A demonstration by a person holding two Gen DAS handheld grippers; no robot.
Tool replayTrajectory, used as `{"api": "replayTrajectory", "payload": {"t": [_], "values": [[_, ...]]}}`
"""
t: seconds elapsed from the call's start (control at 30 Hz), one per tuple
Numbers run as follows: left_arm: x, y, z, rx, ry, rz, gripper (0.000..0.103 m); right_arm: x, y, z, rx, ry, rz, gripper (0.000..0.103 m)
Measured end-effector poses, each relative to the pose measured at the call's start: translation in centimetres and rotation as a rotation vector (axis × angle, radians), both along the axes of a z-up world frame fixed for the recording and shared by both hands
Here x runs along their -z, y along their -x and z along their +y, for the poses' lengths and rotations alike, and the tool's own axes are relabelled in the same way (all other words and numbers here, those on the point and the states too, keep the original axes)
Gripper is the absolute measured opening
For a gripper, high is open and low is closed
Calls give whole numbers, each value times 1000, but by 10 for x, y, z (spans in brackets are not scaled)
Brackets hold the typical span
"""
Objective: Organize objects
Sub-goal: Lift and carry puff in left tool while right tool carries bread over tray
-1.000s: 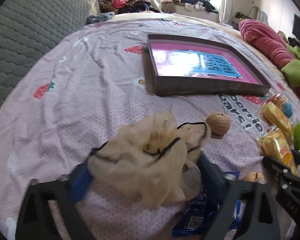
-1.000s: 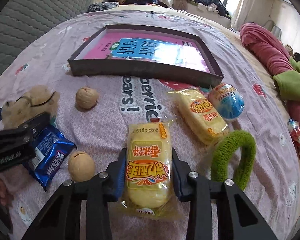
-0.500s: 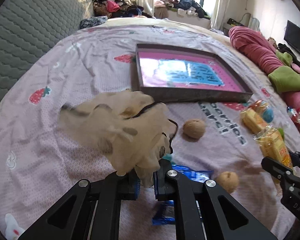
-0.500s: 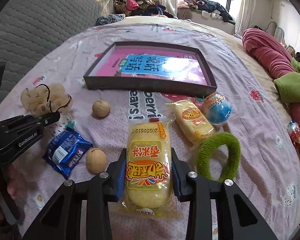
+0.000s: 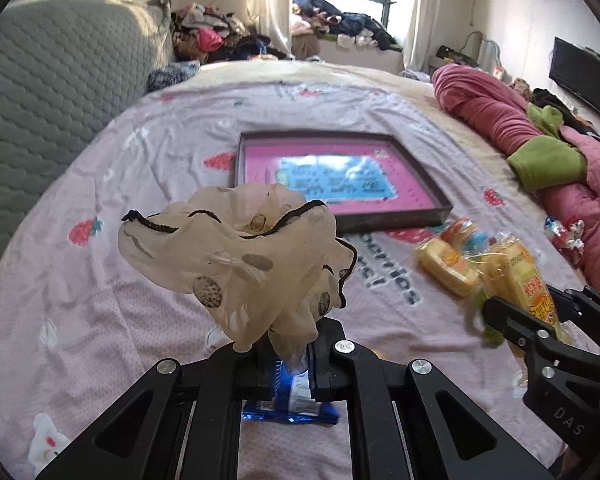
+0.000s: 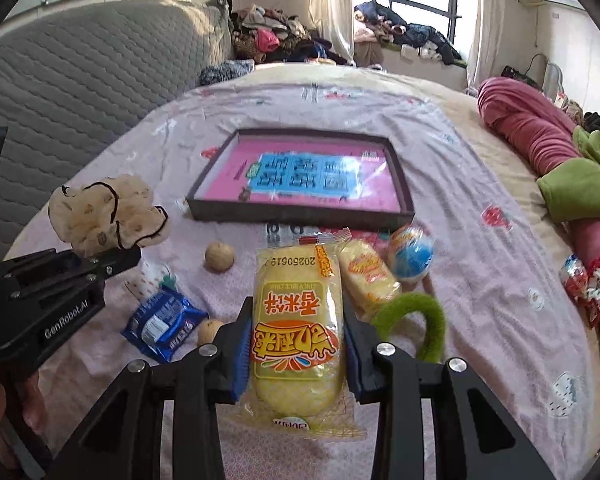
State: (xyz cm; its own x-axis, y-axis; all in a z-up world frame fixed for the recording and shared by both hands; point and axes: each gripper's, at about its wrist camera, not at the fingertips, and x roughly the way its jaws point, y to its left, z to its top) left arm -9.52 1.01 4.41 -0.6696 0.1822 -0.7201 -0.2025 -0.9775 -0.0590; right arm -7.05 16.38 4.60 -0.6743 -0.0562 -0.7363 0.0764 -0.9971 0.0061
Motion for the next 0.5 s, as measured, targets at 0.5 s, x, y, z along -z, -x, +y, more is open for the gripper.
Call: {"api": "replayTrajectory", "payload": {"t": [0.5], "values": [[-63, -17, 37, -12, 28, 98, 10, -59, -7, 31, 52, -9, 154, 38]]}}
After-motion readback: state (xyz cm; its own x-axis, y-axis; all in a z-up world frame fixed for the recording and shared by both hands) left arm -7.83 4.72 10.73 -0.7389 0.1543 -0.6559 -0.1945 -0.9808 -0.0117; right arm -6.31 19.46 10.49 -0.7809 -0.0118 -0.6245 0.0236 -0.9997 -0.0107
